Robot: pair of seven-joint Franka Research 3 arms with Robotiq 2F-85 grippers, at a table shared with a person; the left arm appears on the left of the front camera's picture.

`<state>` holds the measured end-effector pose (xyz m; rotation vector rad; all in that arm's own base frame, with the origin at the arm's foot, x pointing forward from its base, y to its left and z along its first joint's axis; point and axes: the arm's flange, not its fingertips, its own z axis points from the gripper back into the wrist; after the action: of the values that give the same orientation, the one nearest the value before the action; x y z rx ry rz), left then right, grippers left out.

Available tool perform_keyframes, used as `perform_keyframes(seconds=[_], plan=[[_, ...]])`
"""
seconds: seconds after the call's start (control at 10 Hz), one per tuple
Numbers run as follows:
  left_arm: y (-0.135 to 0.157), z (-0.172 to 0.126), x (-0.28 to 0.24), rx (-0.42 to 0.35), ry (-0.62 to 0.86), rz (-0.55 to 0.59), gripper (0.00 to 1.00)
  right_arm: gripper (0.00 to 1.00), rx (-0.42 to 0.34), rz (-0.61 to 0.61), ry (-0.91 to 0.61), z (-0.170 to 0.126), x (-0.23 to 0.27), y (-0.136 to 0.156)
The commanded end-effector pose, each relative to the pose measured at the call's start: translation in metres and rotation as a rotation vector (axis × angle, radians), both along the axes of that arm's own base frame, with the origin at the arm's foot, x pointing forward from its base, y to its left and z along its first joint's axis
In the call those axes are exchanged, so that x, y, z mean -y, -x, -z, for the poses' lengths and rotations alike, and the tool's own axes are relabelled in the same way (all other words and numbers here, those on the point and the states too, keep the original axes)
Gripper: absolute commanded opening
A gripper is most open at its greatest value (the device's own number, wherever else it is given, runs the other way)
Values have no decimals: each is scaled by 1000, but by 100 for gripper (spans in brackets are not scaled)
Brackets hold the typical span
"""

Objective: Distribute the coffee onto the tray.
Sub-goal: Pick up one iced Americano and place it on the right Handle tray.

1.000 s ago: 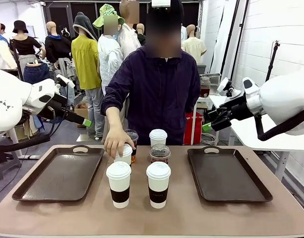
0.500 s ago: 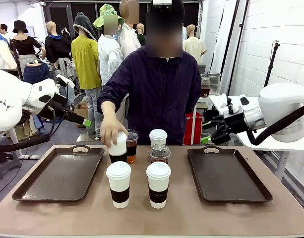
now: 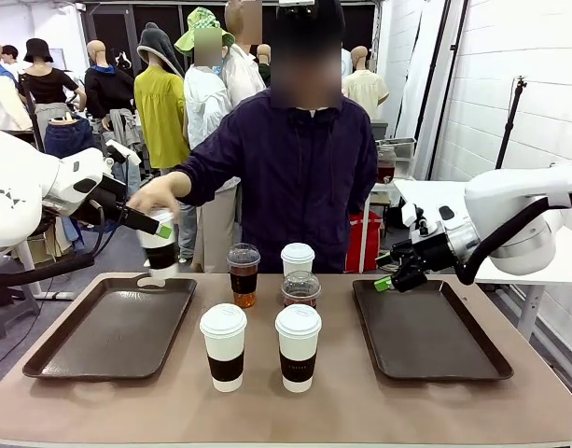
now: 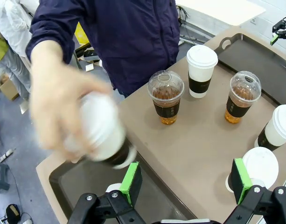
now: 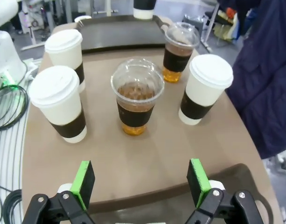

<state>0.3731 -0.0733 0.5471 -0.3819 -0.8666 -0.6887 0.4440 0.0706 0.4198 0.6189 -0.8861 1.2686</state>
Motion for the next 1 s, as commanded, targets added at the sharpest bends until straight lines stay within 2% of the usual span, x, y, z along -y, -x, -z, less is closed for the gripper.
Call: perform_keyframes(seconds=[0.0, 0.1, 0.4, 0.6, 0.9], plan=[[0, 0, -1, -3, 7, 2, 100, 100, 20, 109, 118, -8, -2, -4], [0, 0, -1, -3, 7, 2, 100, 100, 0, 0, 0, 0, 0, 0], [0, 0, -1, -3, 7, 2, 100, 100, -8, 32, 34, -1, -1, -1], [0, 0, -1, -3, 7, 2, 100, 100, -59, -24, 129, -10, -15, -28], [0, 0, -1, -3, 7, 2, 100, 100, -158, -54, 214, 3, -29, -63]])
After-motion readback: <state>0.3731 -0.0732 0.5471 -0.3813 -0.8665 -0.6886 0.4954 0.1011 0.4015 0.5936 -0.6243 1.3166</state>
